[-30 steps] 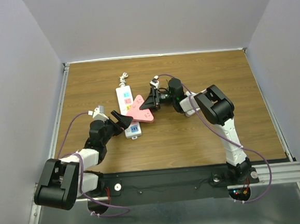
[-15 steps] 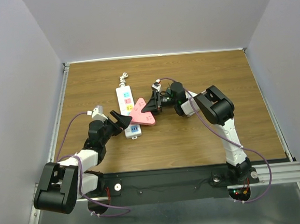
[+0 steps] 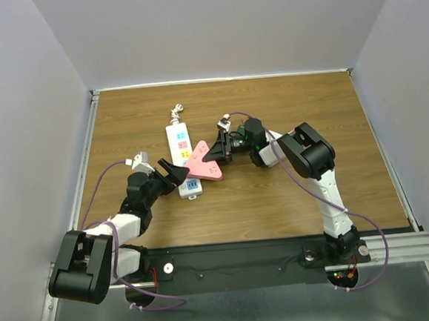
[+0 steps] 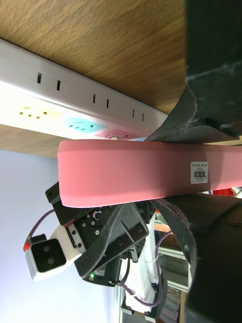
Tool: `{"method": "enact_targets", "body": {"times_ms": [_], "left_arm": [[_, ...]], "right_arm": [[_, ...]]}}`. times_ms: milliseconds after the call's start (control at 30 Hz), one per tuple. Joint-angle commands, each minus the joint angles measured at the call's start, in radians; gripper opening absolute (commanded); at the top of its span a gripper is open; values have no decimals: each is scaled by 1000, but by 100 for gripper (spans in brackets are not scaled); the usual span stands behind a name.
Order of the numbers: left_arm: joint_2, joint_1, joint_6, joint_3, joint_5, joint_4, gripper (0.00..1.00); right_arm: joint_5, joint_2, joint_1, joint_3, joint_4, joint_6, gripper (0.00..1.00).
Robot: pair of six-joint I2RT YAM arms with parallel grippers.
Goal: Insert the plug
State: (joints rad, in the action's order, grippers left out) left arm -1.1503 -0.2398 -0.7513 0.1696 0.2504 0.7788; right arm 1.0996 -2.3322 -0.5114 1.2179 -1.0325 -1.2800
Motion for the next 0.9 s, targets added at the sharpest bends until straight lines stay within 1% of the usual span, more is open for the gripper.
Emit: {"method": "enact_targets", "body": {"times_ms": [0,167,400,600,633,700,733,867], "left_arm": [[-38,8,24,22,0,23,99],[-74,8,29,21,-3,33,98],[-114,8,29,16,-10,31,93],[-178,8,21,25,-5,33,84],[-189,8,20,25,-2,34,81],[-196,8,18,25,0,37,79],[-203,8,17,25,1,39,76],[-215,8,15,27,3,42,74]], "right_arm": [[-1,5,-4,-4,-51,16,0],[-7,-9,-4,-1,-49,19,0],[-14,-10,-1,-20,-41,27,0],[-33,5,-1,-34,-2,62,0],[-37,8,-1,-35,20,70,0],[-47,19,-1,-31,57,108,1],[-59,27,-3,-23,105,145,2],[-84,30,-1,28,248,235,5]]}}
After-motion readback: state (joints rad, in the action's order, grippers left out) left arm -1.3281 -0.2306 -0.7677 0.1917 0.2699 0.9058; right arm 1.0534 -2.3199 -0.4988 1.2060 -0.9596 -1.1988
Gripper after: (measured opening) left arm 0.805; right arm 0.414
